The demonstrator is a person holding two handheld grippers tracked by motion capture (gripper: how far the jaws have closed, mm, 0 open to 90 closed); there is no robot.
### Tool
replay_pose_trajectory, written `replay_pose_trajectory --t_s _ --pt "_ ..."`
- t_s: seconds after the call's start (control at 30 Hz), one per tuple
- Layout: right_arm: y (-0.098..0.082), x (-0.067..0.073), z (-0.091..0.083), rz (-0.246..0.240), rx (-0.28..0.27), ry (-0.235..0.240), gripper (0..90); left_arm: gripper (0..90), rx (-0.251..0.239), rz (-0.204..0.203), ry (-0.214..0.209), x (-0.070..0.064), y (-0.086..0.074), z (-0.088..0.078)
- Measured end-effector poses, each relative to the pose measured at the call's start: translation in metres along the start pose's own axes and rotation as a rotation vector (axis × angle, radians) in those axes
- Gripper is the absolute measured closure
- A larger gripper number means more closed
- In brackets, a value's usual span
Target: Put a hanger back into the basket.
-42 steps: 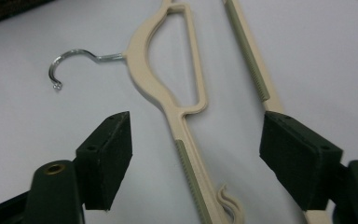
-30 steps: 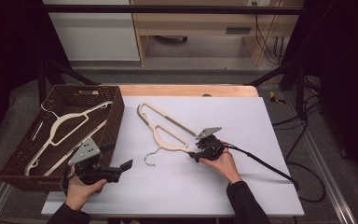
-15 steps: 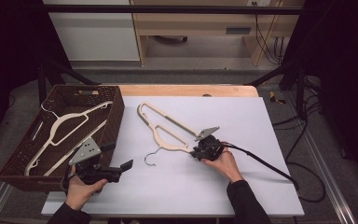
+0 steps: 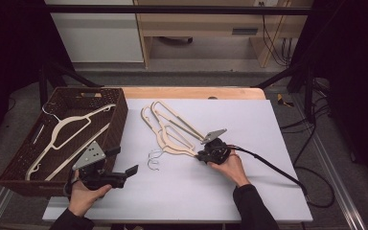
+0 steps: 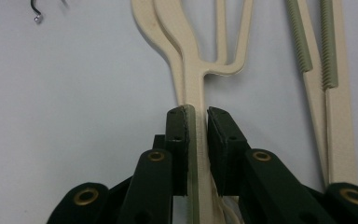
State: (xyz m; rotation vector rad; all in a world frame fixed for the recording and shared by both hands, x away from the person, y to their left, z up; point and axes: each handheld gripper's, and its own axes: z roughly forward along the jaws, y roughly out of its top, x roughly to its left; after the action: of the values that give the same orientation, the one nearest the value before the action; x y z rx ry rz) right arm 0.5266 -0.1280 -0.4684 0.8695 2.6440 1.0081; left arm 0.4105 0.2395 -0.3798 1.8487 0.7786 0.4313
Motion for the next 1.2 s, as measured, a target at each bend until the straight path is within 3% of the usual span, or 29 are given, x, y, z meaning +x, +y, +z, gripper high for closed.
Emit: replay_pose_trajectory --t_s 0.1,0.37,0.6,0.87,1.0,1.2 --pt "0.0 0.0 -0.001 0.009 -0.001 0.021 79.1 8.6 0.001 0.002 -0.001 -0.001 0.0 0.0" --pt "0.003 0.0 -0.008 0.034 -0.023 0.018 79.1 8.6 0.006 0.003 -0.003 -0.001 0.0 0.002" --pt "0.0 0.0 -0.002 0.038 0.039 0.031 79.0 8.6 0.012 0.004 -0.005 -0.002 -0.002 0.004" --pt "0.002 0.001 -0.005 0.07 0.01 0.033 79.6 8.7 0.019 0.006 -0.008 -0.003 -0.003 0.006" --pt "0.001 0.001 -0.004 0.073 0.024 0.029 79.7 8.7 0.026 0.005 -0.01 -0.004 -0.003 0.007" --pt "0.001 0.001 -0.007 0.068 -0.005 0.041 79.9 8.9 0.036 0.009 -0.017 -0.006 -0.005 0.011"
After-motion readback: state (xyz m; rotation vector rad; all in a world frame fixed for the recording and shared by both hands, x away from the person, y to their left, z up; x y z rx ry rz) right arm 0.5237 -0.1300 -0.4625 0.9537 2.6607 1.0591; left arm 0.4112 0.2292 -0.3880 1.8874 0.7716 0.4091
